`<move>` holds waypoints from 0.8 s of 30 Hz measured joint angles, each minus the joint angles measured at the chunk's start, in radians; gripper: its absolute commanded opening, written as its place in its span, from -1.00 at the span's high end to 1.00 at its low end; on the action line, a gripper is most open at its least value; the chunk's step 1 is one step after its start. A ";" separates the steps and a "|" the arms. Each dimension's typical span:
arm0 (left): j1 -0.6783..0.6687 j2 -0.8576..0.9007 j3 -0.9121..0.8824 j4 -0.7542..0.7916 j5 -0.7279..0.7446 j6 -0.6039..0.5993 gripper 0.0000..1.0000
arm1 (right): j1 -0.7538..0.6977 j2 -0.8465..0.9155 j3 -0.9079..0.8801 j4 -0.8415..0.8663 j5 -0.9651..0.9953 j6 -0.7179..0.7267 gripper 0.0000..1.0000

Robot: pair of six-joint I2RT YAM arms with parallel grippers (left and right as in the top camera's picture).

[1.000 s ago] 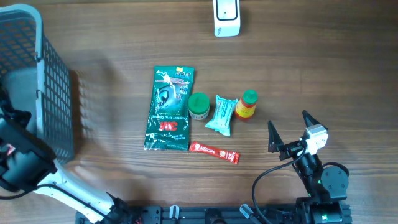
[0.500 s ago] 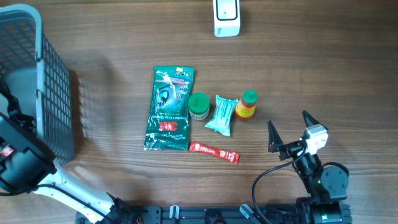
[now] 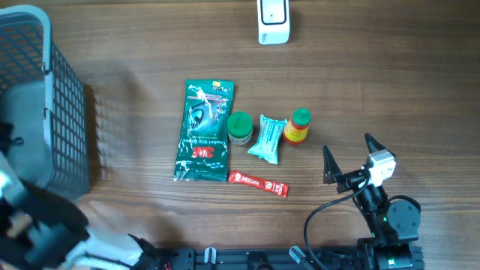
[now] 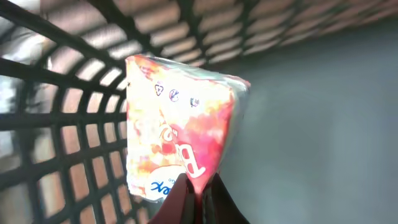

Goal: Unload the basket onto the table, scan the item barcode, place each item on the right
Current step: 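Carry the snack pack with the left gripper and drop it beside the stick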

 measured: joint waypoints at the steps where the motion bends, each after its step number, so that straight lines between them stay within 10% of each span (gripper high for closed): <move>1: 0.000 -0.085 0.013 0.010 0.049 -0.010 0.92 | 0.000 0.000 0.000 0.000 0.000 0.000 -0.99; 7: -0.098 -0.463 0.029 0.050 0.299 -0.140 0.92 | 0.000 0.000 0.000 0.001 0.000 0.000 -1.00; 12: -0.463 -0.691 0.031 0.024 0.389 -0.201 0.92 | 0.000 0.000 0.000 0.001 0.001 0.000 -1.00; 19: -1.028 -0.662 0.008 -0.108 0.336 -0.324 0.92 | 0.000 0.000 0.000 0.000 0.001 0.000 -0.99; 24: -1.347 -0.480 -0.138 -0.111 0.248 -0.674 0.92 | 0.000 0.000 0.000 0.000 0.000 0.000 -0.99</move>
